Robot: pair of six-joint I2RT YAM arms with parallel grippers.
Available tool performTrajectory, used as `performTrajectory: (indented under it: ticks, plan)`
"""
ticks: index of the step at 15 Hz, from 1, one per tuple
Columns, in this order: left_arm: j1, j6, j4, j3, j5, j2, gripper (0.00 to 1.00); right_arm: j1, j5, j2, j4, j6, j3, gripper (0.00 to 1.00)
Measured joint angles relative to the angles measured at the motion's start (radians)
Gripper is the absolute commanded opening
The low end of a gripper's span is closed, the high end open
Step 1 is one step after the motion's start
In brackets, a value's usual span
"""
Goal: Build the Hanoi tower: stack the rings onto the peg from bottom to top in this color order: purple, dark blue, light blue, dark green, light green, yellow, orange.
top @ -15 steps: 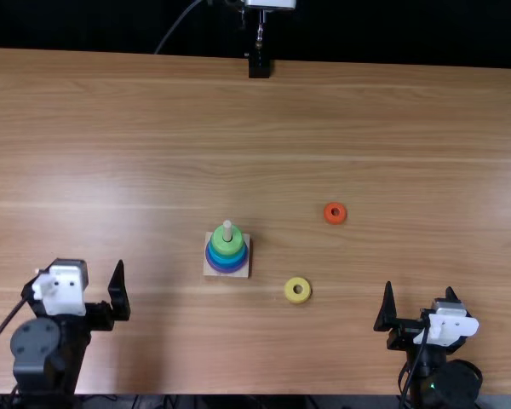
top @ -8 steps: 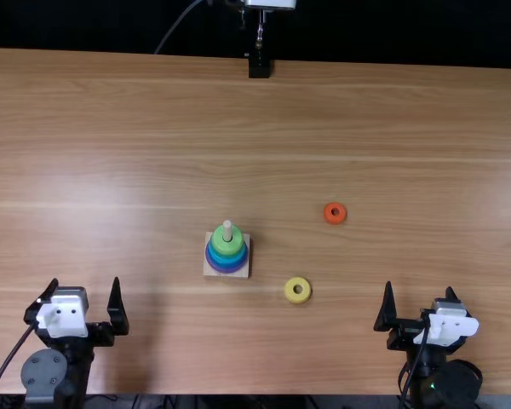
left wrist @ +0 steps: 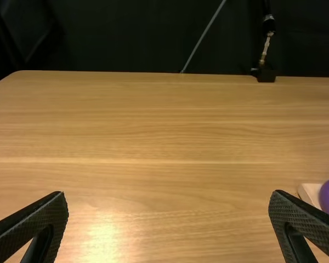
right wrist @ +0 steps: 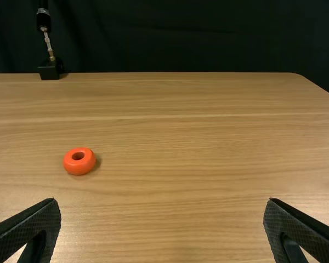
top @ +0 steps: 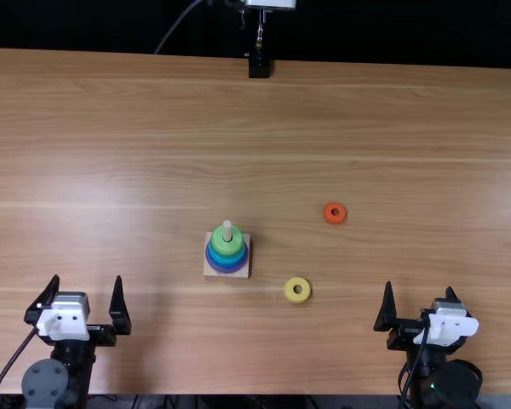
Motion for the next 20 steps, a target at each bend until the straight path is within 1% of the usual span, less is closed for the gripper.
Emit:
performTrajectory:
  ticks: [5, 7, 20]
  plan:
    - [0.0, 0.0, -0.094, 0.023, -0.003, 0.0, 1.0, 0.0, 0.0, 0.0, 0.0, 0.0, 0.0, 1.0]
    - [0.0, 0.001, -0.183, 0.044, -0.003, 0.0, 1.0, 0.0, 0.0, 0.0, 0.0, 0.0, 0.0, 1.0]
    - [0.0, 0.0, -0.192, 0.045, -0.003, 0.0, 1.0, 0.0, 0.0, 0.0, 0.0, 0.0, 0.0, 1.0]
